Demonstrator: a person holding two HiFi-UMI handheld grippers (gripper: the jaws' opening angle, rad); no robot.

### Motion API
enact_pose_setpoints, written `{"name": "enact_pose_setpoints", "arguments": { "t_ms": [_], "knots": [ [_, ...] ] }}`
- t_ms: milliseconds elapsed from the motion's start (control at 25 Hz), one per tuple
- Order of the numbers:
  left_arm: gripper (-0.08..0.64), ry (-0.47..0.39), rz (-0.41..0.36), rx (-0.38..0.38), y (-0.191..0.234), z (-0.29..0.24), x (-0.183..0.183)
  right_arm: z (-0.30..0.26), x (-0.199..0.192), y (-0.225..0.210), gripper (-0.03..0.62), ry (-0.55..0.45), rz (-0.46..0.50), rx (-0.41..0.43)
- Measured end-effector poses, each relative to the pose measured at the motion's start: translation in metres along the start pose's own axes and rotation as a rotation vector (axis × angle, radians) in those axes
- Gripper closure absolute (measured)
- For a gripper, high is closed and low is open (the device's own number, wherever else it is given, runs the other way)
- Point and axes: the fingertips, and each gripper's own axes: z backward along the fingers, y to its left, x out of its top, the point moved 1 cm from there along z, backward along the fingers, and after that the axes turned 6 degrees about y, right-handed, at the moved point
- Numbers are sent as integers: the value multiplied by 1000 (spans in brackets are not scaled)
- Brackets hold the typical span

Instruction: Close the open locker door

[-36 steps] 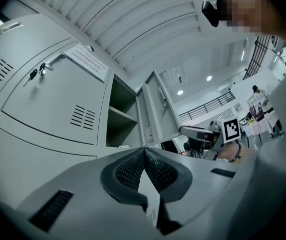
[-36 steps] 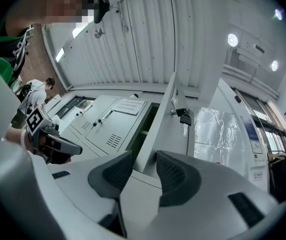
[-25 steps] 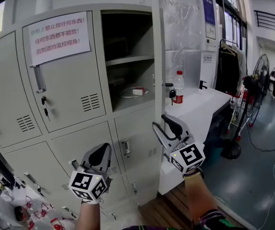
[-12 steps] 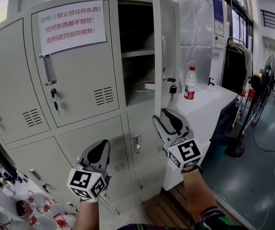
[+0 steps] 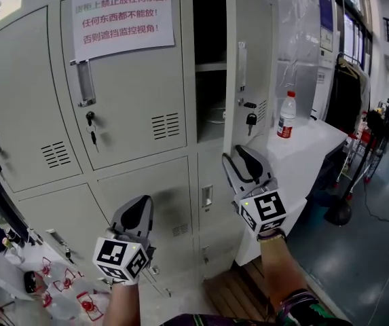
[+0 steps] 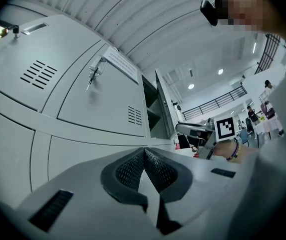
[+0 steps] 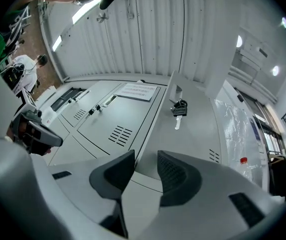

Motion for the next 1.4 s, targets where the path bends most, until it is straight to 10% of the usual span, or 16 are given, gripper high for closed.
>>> {"name": "enact_pose_setpoints", "arguments": {
  "t_ms": [1400],
  "knots": [
    [538,38,13,160,62,25,-21,-77,-31,20,558,-1,-170,95]
  ]
}}
